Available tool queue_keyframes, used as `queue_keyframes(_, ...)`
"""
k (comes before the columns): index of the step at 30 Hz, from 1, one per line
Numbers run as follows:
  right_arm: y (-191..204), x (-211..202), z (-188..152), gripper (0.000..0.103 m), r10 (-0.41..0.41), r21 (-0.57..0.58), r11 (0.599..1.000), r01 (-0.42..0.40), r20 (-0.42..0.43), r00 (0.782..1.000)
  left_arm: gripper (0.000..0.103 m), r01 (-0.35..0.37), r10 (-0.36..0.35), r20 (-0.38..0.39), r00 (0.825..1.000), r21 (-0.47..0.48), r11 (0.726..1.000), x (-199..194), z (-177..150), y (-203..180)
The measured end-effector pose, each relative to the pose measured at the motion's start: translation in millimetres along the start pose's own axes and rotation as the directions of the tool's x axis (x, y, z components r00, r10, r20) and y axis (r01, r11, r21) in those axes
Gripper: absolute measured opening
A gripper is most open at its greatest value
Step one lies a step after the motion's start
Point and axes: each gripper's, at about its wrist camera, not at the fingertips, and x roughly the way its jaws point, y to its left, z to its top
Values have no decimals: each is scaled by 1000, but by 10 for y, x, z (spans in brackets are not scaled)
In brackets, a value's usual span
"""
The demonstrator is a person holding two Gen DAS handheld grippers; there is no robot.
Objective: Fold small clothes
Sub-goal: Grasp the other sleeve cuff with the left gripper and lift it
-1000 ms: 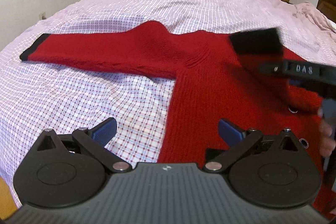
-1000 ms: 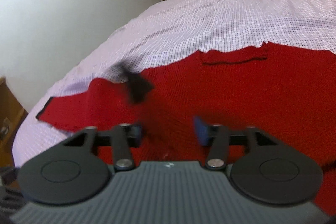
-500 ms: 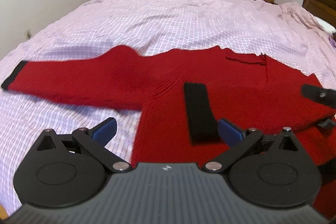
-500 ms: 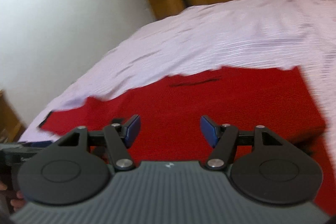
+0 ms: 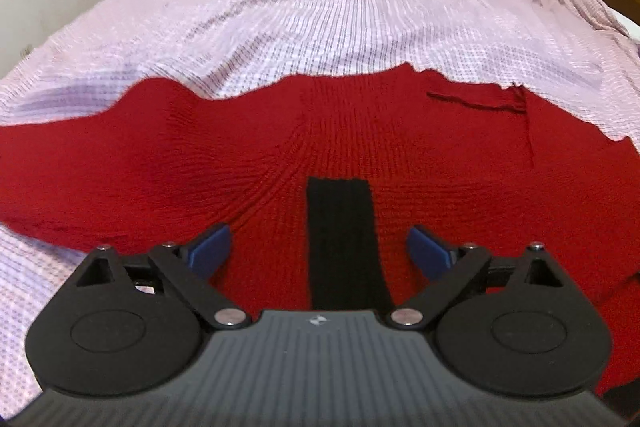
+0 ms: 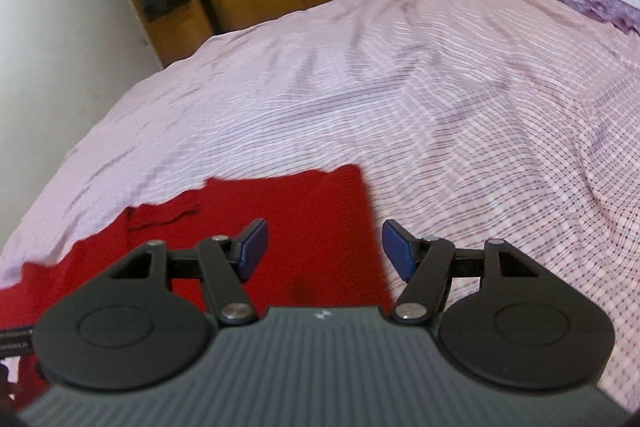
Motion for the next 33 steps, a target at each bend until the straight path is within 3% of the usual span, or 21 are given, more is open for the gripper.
queue_keyframes(4,-167,133,-105,66,17,51,999,-14,-45,999,96,-1,1,21,1000,8,1000,106,32,-52)
queue_keyframes(5,-165,143,-128,66,22,58,998,-19,-54,998,91,5,-5,24,1000,9,1000,122,38,-69)
queue_keyframes(7,-167,154,-148,68,43,80,996,-39,-44,998,76,21,-21,34,999,13,1000,132,41,-117)
queue_keyframes(9,-157,164,-139,68,81,88,993,-78,-34,996,37,59,-60,46,997,20,998,96,35,-162)
queue_keyframes(11,-129,175,-126,68,111,82,991,-109,-29,993,19,76,-77,64,995,25,997,51,42,-202)
queue_keyframes(12,-115,169,-119,68,115,75,991,-113,-22,993,17,78,-80,80,994,34,996,18,52,-220)
queue_keyframes(18,-123,16,-94,68,146,77,985,-152,74,986,16,11,-27,224,974,75,997,-213,294,-238)
queue_keyframes(21,-108,11,-89,68,207,76,974,-215,99,973,16,-4,-8,201,980,62,998,-86,426,-206)
queue_keyframes(24,-92,66,-120,66,351,108,928,-356,65,934,16,-36,24,148,989,81,996,146,434,-240)
queue_keyframes(26,-28,153,-144,66,342,86,936,-341,2,940,17,-55,47,108,993,74,996,307,388,-231)
queue_keyframes(29,54,310,-206,63,252,38,968,-250,-93,963,20,-66,59,103,993,64,996,393,334,-219)
queue_keyframes(33,96,358,-211,64,232,3,972,-233,-111,966,29,-82,72,108,992,89,993,402,318,-219)
